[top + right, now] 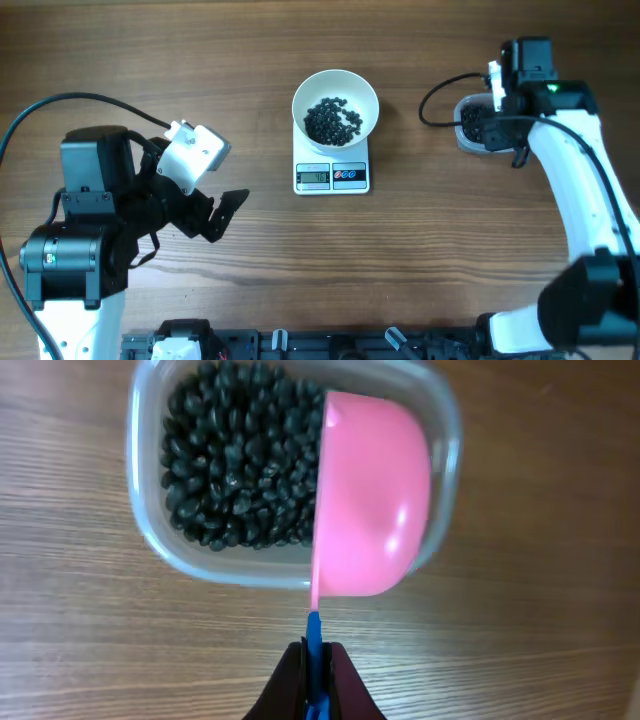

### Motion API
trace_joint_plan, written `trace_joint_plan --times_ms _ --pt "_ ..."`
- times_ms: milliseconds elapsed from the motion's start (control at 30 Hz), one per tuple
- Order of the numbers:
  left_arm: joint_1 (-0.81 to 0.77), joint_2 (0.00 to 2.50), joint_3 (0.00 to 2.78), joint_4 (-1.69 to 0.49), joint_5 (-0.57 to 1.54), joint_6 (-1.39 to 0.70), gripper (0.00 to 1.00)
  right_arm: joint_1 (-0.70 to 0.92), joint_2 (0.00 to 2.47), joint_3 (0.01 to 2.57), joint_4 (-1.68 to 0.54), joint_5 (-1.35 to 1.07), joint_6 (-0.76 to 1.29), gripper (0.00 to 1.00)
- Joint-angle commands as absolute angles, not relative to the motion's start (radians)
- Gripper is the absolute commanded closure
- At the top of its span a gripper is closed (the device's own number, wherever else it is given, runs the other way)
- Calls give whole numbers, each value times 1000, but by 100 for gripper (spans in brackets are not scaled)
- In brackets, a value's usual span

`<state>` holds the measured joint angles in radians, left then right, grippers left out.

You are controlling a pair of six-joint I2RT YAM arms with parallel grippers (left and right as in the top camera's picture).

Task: Scoop item into bowl and weigh 150g on scale
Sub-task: 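Move the empty scoop right back over the bean tub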

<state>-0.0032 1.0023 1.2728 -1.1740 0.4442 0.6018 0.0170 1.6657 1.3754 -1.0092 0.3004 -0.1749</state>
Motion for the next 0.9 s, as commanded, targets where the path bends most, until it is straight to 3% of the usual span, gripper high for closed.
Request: trace_joint_plan --times_ms 0,400,667,867 --pt "4 1004 1291 -1172 467 621 0 18 1753 1381 -991 321 -86 96" --pt "4 1004 1291 -1172 467 621 0 18 1810 1380 -872 476 -34 96" --pt "4 1004 1291 -1172 467 621 0 19 1862 1362 -876 430 -132 96" --pt "4 1004 1291 -1172 467 621 0 19 1862 1362 -876 182 -208 96"
